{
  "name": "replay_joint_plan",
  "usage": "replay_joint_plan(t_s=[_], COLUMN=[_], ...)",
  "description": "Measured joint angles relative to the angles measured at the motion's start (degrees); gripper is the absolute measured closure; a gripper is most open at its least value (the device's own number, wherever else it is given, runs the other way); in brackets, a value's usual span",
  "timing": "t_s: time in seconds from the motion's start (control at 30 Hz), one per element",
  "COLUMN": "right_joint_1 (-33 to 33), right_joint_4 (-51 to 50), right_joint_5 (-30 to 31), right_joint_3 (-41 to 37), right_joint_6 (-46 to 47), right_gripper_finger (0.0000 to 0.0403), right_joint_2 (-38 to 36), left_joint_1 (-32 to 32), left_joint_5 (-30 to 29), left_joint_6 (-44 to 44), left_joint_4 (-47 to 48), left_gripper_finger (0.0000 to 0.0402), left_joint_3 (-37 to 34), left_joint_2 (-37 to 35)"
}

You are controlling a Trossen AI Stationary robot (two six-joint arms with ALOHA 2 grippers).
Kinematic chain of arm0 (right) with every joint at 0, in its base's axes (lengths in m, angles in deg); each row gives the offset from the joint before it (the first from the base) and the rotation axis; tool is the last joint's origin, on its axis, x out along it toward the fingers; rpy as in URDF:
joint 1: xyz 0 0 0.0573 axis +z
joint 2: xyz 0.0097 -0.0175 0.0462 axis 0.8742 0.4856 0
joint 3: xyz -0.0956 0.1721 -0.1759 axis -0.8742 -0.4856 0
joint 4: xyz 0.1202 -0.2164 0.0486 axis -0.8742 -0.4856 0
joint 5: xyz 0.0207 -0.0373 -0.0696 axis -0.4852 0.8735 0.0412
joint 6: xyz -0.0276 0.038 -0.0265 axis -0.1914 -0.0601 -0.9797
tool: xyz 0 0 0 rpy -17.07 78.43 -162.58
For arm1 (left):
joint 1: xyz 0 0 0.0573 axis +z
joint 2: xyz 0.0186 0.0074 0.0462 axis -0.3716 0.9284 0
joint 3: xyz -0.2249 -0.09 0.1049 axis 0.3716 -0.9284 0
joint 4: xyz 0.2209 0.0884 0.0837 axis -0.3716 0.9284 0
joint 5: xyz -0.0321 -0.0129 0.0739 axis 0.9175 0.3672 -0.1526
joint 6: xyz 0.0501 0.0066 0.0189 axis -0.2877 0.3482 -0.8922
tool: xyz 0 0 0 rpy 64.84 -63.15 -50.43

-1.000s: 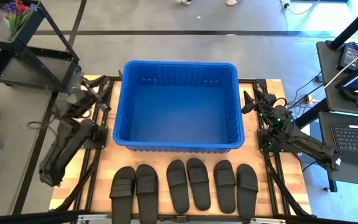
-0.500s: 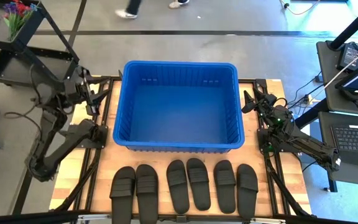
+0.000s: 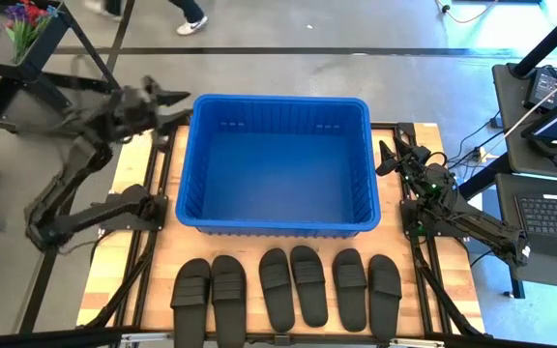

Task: Pick and place slides into bin
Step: Put the black slide into the blue bin

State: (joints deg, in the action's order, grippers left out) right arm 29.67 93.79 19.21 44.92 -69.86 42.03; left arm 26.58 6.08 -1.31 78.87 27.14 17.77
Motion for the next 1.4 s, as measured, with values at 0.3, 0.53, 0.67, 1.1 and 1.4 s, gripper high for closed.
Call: replay_joint_plan(t_s=[0.3, 0.53, 0.67, 1.1, 1.4], right_joint_1=[0.01, 0.01, -0.01, 0.01, -0.01], right_joint_4=[0.0, 0.0, 0.0, -0.01, -0.01], right_joint_5=[-0.02, -0.02, -0.03, -0.06, -0.1], right_joint_3=[0.02, 0.01, 0.0, 0.01, 0.0], right_joint_6=[-0.23, -0.34, -0.36, -0.55, -0.53], right_gripper_finger=[0.0109, 0.0109, 0.0109, 0.0109, 0.0109], right_joint_2=[-0.02, -0.02, -0.02, -0.02, -0.02], left_joint_1=[-26.31, -52.08, -64.54, -90.59, -96.88], left_joint_5=[-1.17, -29.43, -45.97, -62.57, -53.63], left_joint_6=[-5.31, -13.01, -5.71, 31.47, 64.42], left_joint_4=[-2.77, 15.05, 24.65, 24.52, 26.42], left_gripper_finger=[0.0193, 0.0193, 0.0193, 0.0193, 0.0194], left_joint_3=[6.78, 17.63, 23.16, 30.17, 30.15], left_joint_2=[17.41, 26.48, 32.78, 49.6, 58.93])
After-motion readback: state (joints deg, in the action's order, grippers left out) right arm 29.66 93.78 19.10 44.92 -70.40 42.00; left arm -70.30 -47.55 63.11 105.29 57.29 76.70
